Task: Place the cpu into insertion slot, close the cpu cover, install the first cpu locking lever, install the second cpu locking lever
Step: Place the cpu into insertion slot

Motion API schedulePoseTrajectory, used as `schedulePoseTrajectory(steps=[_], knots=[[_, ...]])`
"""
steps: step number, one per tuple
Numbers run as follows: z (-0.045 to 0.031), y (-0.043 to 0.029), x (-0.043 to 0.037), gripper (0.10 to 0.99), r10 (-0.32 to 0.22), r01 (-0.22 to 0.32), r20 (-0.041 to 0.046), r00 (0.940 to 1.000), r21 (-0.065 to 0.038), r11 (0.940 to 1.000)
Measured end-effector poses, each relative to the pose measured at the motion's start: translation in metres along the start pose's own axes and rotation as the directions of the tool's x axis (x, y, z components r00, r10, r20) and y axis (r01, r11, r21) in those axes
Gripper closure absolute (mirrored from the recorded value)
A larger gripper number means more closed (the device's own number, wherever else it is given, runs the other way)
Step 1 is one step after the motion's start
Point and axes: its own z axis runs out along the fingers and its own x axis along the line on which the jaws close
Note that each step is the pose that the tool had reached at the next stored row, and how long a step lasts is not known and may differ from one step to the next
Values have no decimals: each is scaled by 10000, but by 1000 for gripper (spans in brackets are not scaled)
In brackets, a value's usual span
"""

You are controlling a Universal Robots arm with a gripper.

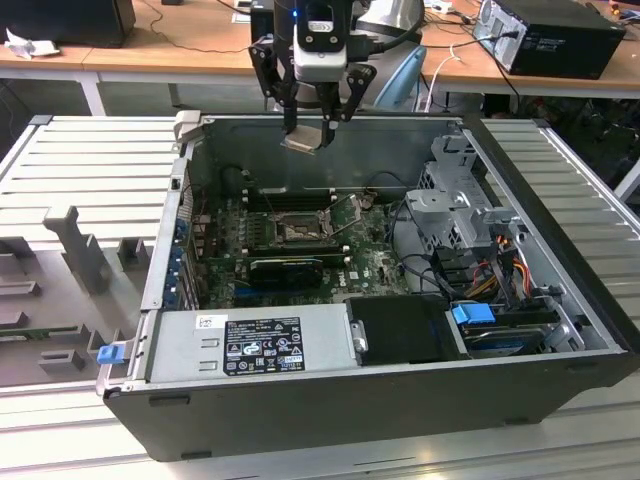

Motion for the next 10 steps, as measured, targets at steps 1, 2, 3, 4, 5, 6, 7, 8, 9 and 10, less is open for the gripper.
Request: schedulePoseTrajectory(steps=[1,2,3,4,5,6,7,8,9,10], knots=[[1,0,0,561,109,-109,9,9999,-3,9999],[1,0,0,561,157,-157,13,9999,-3,9999],[1,0,0,561,204,-204,18,9998,-4,9998],[1,0,0,561,275,-275,24,9996,-6,9996],[2,0,0,561,343,-343,30,9994,-9,9994],[3,0,0,561,452,-452,39,9990,-11,9990],[3,0,0,561,541,-541,46,9985,-12,9985],[4,0,0,561,670,-669,58,9977,-15,9978],[4,0,0,561,848,-847,73,9964,-19,9964],[5,-1,0,561,952,-952,82,9954,-22,9955]])
